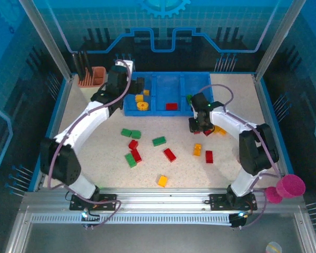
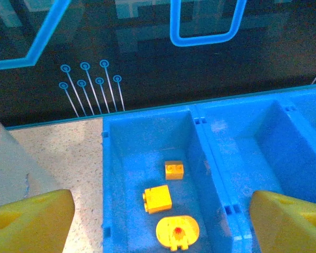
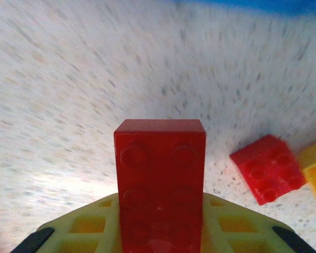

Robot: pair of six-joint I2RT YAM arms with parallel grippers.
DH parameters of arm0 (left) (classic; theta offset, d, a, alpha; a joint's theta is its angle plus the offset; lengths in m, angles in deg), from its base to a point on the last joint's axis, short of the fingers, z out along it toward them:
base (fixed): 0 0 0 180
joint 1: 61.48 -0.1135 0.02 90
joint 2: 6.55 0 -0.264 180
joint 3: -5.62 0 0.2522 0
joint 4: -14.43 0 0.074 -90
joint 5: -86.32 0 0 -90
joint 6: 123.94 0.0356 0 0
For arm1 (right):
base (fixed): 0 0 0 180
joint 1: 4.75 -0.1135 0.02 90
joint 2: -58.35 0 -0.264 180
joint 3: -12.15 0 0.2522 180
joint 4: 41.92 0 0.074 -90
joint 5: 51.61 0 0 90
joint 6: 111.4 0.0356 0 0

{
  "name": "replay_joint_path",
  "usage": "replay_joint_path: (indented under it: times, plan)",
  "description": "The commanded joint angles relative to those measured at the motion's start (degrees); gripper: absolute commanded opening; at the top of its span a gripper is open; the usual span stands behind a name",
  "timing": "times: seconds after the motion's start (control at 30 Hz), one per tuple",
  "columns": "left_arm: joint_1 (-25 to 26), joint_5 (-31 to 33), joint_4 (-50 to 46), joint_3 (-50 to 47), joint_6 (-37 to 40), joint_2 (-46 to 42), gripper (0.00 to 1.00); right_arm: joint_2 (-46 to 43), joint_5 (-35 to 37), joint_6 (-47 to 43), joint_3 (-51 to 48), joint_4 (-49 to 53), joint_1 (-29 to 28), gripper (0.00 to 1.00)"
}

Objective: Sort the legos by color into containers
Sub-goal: Pick up the lego from the middle-right of the table, then place the lego in the container.

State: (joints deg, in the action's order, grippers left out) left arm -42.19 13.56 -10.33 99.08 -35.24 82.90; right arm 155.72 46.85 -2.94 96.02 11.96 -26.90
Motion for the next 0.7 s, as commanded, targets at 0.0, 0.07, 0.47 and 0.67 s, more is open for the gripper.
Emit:
replay_joint_path:
  times: [0.0, 0.07, 0.47, 0.67]
  plan:
    - [0.0, -2.5, -4.5, -5.2, 0.0, -5.4, 0.91, -2.6, 1.5, -2.3, 7.5, 3.8, -1.6, 0.29]
    - [0.0, -2.5, -5.3, -8.3, -1.5, -9.6, 0.93, -1.3, 0.1, -4.4, 11.6, 2.7, -2.3, 0.3]
    - [0.0, -2.0, -13.7, -13.2, -4.0, -24.1, 0.99, 18.1, 1.5, -14.4, 35.0, -0.9, -5.7, 0.31]
    - [-0.1, 1.4, -18.6, -14.7, -2.4, -27.9, 0.99, 27.3, 1.6, -15.9, 44.4, -2.6, -6.1, 0.32]
